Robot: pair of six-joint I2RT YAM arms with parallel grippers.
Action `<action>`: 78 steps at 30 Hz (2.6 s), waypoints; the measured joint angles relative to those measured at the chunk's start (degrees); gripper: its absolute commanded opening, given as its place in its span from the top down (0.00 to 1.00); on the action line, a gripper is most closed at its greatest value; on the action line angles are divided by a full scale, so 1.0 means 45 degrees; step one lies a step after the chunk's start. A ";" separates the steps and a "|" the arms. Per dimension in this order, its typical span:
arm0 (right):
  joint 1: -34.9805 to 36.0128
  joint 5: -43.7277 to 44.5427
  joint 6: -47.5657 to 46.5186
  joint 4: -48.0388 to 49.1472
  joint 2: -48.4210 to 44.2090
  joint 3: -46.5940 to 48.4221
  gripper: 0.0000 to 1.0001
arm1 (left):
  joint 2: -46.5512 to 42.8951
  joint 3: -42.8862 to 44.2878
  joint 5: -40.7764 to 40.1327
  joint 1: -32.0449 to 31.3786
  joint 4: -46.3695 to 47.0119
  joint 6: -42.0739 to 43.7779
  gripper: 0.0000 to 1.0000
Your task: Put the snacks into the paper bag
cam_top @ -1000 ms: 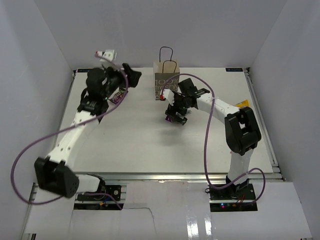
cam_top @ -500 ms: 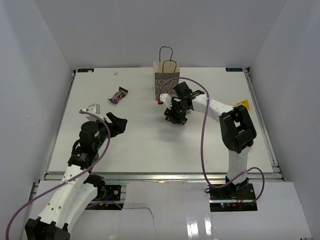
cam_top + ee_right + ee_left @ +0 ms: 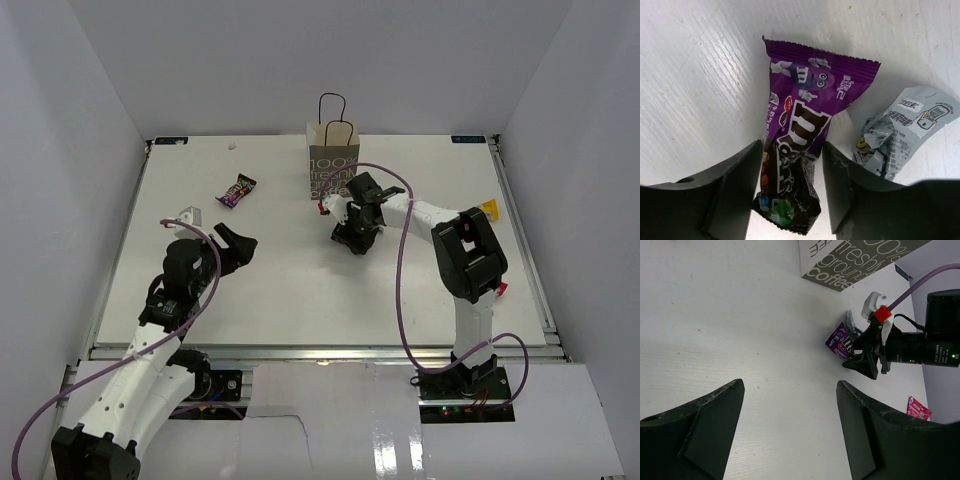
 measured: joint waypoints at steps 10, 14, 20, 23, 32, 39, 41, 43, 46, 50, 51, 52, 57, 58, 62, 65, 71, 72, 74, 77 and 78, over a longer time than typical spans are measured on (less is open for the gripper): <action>0.0010 -0.2186 -0.0491 -0.0117 -0.0330 -0.0165 0.82 | -0.0408 0.0000 0.0029 0.0005 -0.0019 -0.0189 0.15; -0.0185 -0.4507 -0.1627 -0.0816 -0.1311 -0.0010 0.87 | -0.0457 0.0000 0.0029 0.0000 -0.0029 -0.0233 0.15; -0.1525 -0.7082 -0.1967 -0.1375 -0.1588 0.5663 0.90 | -0.0525 0.0000 0.0029 0.0005 -0.0175 -0.0233 0.15; -0.2322 -0.7422 -0.0947 0.0010 -0.1064 0.9306 0.90 | -0.0612 0.0000 0.0029 0.0005 -0.0219 -0.0233 0.15; -0.2642 -0.6076 0.2540 0.5328 -0.0029 1.0506 0.92 | -0.0661 0.0000 0.0141 0.0000 -0.0248 -0.0287 0.15; -0.2560 -0.5605 0.3793 0.6557 0.2147 1.0258 0.89 | -0.0661 0.0000 0.0325 0.0000 -0.0306 -0.0510 0.15; -0.2565 -0.5615 0.4046 0.6654 0.2414 1.0156 0.87 | -0.0651 0.0000 0.0413 0.0000 -0.0301 -0.0578 0.15; -0.2569 -0.5634 0.4240 0.6683 0.2501 1.0083 0.85 | -0.0622 0.0000 0.0471 0.0005 -0.0301 -0.0627 0.15; -0.2574 -0.5853 0.4337 0.6999 0.2472 0.9899 0.79 | -0.0481 0.0000 0.0554 0.0000 -0.0291 -0.0675 0.15; -0.2574 -0.6203 0.4347 0.7145 0.2331 0.9272 0.64 | -0.0185 -0.0005 0.0675 0.0000 -0.0175 -0.0675 0.15; -0.2574 -0.6246 0.4328 0.7150 0.2327 0.9131 0.59 | -0.0102 -0.0005 0.0719 0.0000 -0.0112 -0.0675 0.15; -0.2574 -0.6295 0.4333 0.7121 0.2327 0.9010 0.57 | -0.0024 -0.0005 0.0758 0.0000 -0.0044 -0.0675 0.15; -0.2603 -0.6445 0.4342 0.7111 0.2327 0.8738 0.52 | 0.0189 -0.0005 0.0855 0.0000 0.0102 -0.0670 0.15; -0.2623 -0.6460 0.4357 0.7111 0.2317 0.8738 0.52 | 0.0199 -0.0005 0.0860 0.0000 0.0097 -0.0670 0.15; -0.2803 -0.6484 0.4532 0.7096 0.2166 0.8728 0.50 | 0.0194 -0.0005 0.0879 0.0000 0.0121 -0.0670 0.15; -0.3089 -0.6489 0.4891 0.6892 0.1778 0.8646 0.38 | 0.0185 -0.0005 0.0879 0.0000 0.0131 -0.0670 0.15; -0.4410 -0.6640 0.4867 0.5799 -0.0316 0.7456 0.04 | 0.0029 -0.0019 0.0874 0.0005 0.0117 -0.0661 0.15; -0.4726 -0.6557 0.4663 0.5362 -0.0913 0.6907 0.09 | -0.0019 -0.0024 0.0869 0.0000 0.0112 -0.0661 0.15; -0.5377 -0.6115 0.4260 0.4527 -0.2059 0.5785 0.10 | -0.0107 -0.0024 0.0869 0.0000 0.0121 -0.0656 0.15; -0.6246 -0.4843 0.4090 0.3429 -0.3458 0.3871 0.10 | -0.0121 -0.0029 0.0869 0.0000 0.0165 -0.0612 0.15; -0.6552 -0.4284 0.4265 0.3317 -0.3900 0.2958 0.10 | -0.0078 -0.0044 0.0879 0.0005 0.0219 -0.0607 0.15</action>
